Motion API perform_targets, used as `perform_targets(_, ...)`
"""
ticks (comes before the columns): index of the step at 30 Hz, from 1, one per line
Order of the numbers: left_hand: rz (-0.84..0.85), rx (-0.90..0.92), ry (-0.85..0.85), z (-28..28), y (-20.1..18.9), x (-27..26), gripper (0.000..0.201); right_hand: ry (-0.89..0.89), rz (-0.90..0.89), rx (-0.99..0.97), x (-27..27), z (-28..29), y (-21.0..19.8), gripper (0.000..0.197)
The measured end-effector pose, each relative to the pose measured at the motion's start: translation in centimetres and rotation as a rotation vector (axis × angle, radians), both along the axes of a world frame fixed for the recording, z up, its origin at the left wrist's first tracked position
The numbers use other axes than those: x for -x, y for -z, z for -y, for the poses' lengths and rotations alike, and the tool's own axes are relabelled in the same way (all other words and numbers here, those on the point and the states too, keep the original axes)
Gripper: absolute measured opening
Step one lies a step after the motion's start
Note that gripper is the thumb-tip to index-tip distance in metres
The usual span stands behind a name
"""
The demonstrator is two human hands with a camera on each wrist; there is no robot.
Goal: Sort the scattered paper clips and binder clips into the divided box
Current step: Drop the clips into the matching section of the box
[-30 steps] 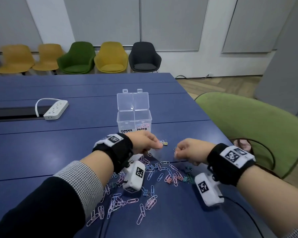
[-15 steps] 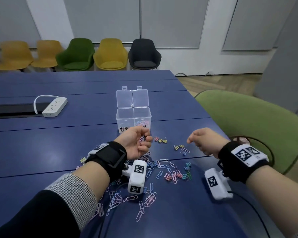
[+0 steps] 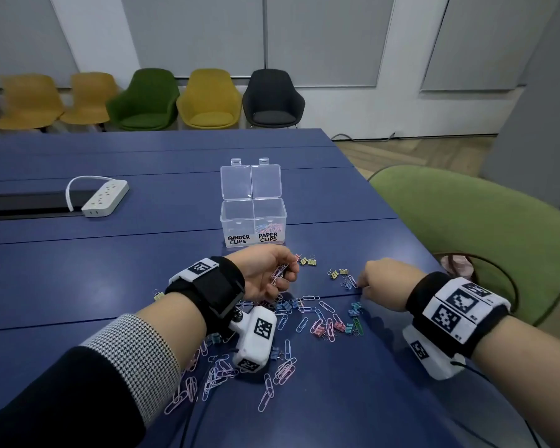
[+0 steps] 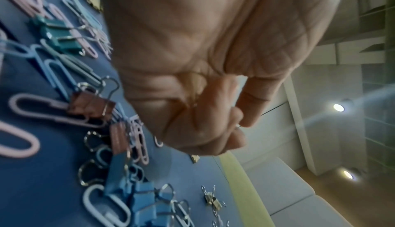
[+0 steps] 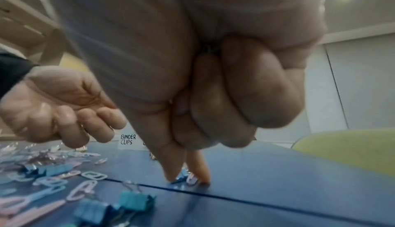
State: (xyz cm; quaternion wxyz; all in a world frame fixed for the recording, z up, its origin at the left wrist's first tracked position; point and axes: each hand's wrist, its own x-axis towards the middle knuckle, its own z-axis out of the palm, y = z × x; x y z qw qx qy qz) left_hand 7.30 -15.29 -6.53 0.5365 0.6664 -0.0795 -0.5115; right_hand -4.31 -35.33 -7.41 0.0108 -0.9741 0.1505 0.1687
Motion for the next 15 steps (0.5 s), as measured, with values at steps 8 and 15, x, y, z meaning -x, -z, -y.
perform_targets(8,0.085,-0.045,0.015,0.7,-0.2,0.8,0.031,-0.035,0.003,-0.057,0.6,0.4,-0.4,0.036)
perform_targets(15,0.242,-0.097,0.120,1.2,-0.6,1.7,0.033,-0.094,-0.057,-0.081,2.7,0.1,-1.3,0.021)
